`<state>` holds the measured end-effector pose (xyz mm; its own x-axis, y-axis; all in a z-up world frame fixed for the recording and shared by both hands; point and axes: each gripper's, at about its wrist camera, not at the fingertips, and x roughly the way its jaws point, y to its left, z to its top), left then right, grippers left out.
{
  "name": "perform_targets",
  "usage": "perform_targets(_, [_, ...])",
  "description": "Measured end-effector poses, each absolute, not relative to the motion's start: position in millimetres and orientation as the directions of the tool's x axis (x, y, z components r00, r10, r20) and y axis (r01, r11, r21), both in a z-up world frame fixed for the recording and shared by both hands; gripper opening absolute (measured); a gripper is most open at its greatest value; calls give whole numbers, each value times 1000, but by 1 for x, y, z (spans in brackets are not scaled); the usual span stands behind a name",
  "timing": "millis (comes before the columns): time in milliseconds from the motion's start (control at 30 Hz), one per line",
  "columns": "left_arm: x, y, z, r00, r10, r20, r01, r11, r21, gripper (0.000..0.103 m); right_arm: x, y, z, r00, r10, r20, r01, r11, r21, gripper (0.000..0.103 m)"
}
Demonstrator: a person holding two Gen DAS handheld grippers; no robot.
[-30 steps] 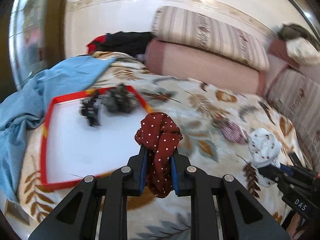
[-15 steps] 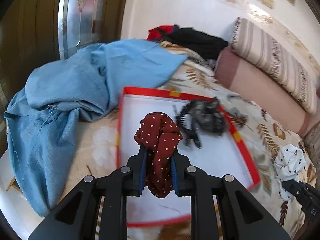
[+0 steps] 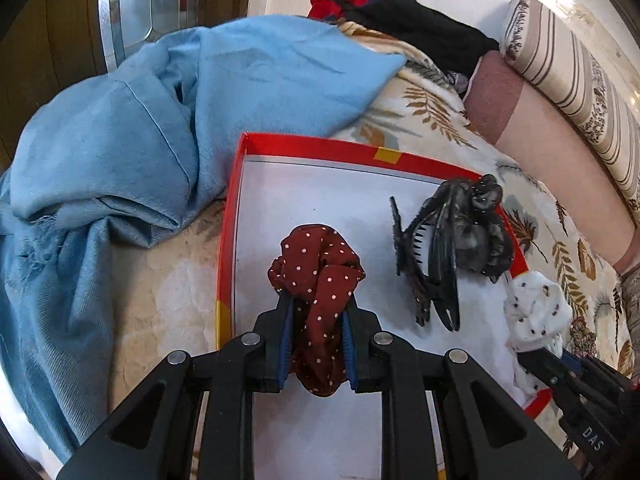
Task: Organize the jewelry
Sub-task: 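Lower both scrunchies into the tray and open both tools, then move both tools back over the bracelets on the blanket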
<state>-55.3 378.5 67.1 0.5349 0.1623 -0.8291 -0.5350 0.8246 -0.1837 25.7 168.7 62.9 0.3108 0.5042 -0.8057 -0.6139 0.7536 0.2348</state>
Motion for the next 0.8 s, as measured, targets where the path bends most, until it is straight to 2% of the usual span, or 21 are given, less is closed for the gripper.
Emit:
perform_targets(200, [-44,382,64,518,162,-840,-530,832,-166,20,37,192,58,300,486,-821,-629,748,212,25])
perform_targets(300, [-40,384,63,520,163,-838,-530,831,-167,25,41,198,55,303,479,-824,-626,752,207,26])
perform_targets(400, [-40,384,64,535,155,-830,-520,835,-179,33,43,201,53,313,471,-824,-622,758,197,31])
perform_targets(467, [-41,383,64,547,149,-824,-512,838,-188,44,44,202,51,316,458,-831,-622,761,183,43])
perform_targets(533, [-44,383,67,564,141,-814,-503,840,-203,49,43,199,51,312,466,-828,-620,760,194,53])
perform_targets(633, [-50,383,72,586,136,-799,-501,835,-226,63,41,195,55,323,472,-820,-621,759,192,57])
perform_targets(800, [-67,371,79,639,173,-750,-486,846,-219,75,34,183,58,328,503,-800,-623,752,217,63])
